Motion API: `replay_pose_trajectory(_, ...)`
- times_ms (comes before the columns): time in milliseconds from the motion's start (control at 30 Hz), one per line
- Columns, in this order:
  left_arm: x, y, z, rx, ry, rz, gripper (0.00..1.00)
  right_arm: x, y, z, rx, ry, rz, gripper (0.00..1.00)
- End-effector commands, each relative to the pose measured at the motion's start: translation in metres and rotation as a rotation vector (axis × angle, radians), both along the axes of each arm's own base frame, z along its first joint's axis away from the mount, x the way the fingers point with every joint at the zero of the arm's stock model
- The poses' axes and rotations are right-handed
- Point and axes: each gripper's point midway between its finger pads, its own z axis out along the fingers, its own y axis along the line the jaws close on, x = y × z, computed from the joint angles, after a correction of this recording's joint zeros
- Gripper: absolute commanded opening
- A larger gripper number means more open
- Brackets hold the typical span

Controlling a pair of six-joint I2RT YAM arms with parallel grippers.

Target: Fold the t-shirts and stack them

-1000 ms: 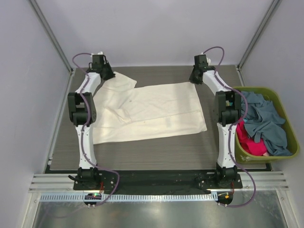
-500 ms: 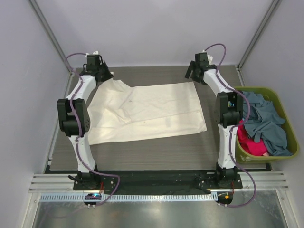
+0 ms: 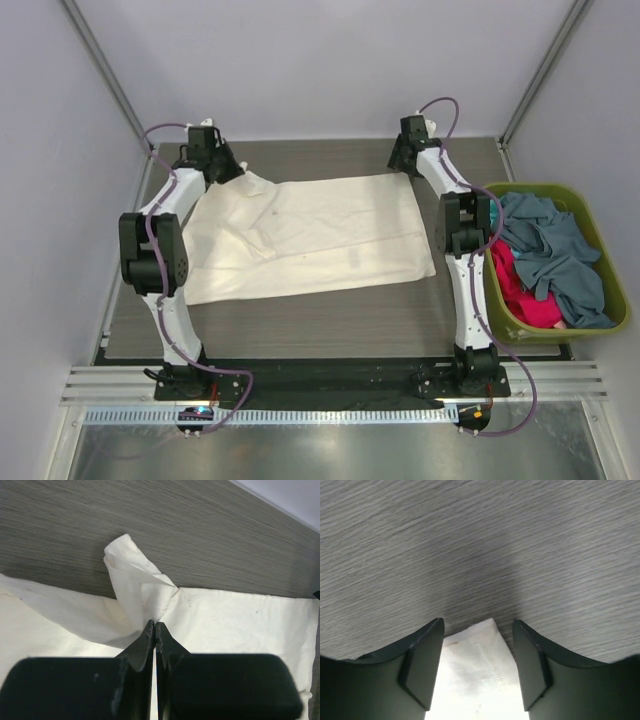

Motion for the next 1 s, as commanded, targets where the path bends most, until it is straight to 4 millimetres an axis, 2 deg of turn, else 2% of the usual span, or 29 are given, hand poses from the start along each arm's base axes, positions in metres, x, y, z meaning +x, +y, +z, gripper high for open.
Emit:
replay_pose_trajectory(0,0.008,-0.003,0.046,-0.013,-0.134,-0.011,0.00,0.002,0.005,-0.004,-0.009,0.005,0.008,0.60)
replay_pose_trajectory(100,0.008,-0.002,0.047,-0.008,-0.137,-0.007,0.00,-0.003,0.007,-0.015,-0.012,0.028,0.004,0.36)
replay_pose_trajectory(167,0.010,0.000,0.047,0.000,-0.138,-0.003,0.00,-0.006,0.006,-0.019,-0.014,0.037,0.001,0.25)
replay_pose_trajectory(200,0.010,0.000,0.046,0.001,-0.137,-0.004,0.00,-0.009,0.005,-0.021,-0.020,0.043,0.001,0.15)
replay_pose_trajectory(300,0.014,0.001,0.052,0.009,-0.149,-0.004,0.00,-0.010,0.003,-0.012,-0.031,0.032,0.005,0.01)
replay_pose_trajectory(333,0.013,0.001,0.053,0.010,-0.142,-0.004,0.00,-0.008,0.003,0.001,-0.029,0.010,0.008,0.01)
replay_pose_trajectory(433,0.012,0.003,0.071,0.013,-0.158,0.008,0.00,-0.012,0.002,0.021,-0.024,-0.013,0.007,0.01)
replay_pose_trajectory(467,0.010,0.003,0.075,0.013,-0.161,0.010,0.00,-0.013,0.002,0.044,-0.019,-0.049,0.007,0.02)
replay_pose_trajectory(533,0.002,0.004,0.088,0.019,-0.177,0.016,0.00,-0.021,0.002,0.053,-0.010,-0.065,0.008,0.01)
replay_pose_trajectory(567,-0.001,0.005,0.090,0.022,-0.180,0.019,0.00,-0.024,0.003,0.080,0.003,-0.113,0.007,0.01)
replay_pose_trajectory(600,-0.010,0.007,0.093,0.027,-0.182,0.020,0.00,-0.032,0.002,0.073,0.006,-0.102,0.007,0.01)
replay_pose_trajectory(633,-0.014,0.008,0.092,0.031,-0.180,0.025,0.00,-0.036,0.002,0.096,0.021,-0.144,0.005,0.01)
replay_pose_trajectory(667,-0.020,0.009,0.093,0.035,-0.177,0.030,0.00,-0.041,0.002,0.098,0.025,-0.148,0.003,0.01)
replay_pose_trajectory(700,-0.031,0.011,0.090,0.038,-0.171,0.033,0.00,-0.051,0.001,0.086,0.027,-0.128,0.002,0.01)
replay_pose_trajectory(767,-0.043,0.013,0.086,0.044,-0.163,0.041,0.00,-0.061,0.001,0.089,0.039,-0.135,-0.002,0.01)
replay_pose_trajectory(800,-0.052,0.015,0.071,0.049,-0.140,0.048,0.00,-0.070,0.000,0.087,0.041,-0.135,-0.002,0.01)
replay_pose_trajectory(833,-0.060,0.018,0.080,0.053,-0.161,0.058,0.00,-0.074,-0.001,0.085,0.041,-0.134,-0.004,0.02)
replay_pose_trajectory(967,-0.086,0.025,0.067,0.075,-0.149,0.084,0.00,-0.091,-0.005,0.074,0.040,-0.110,-0.016,0.01)
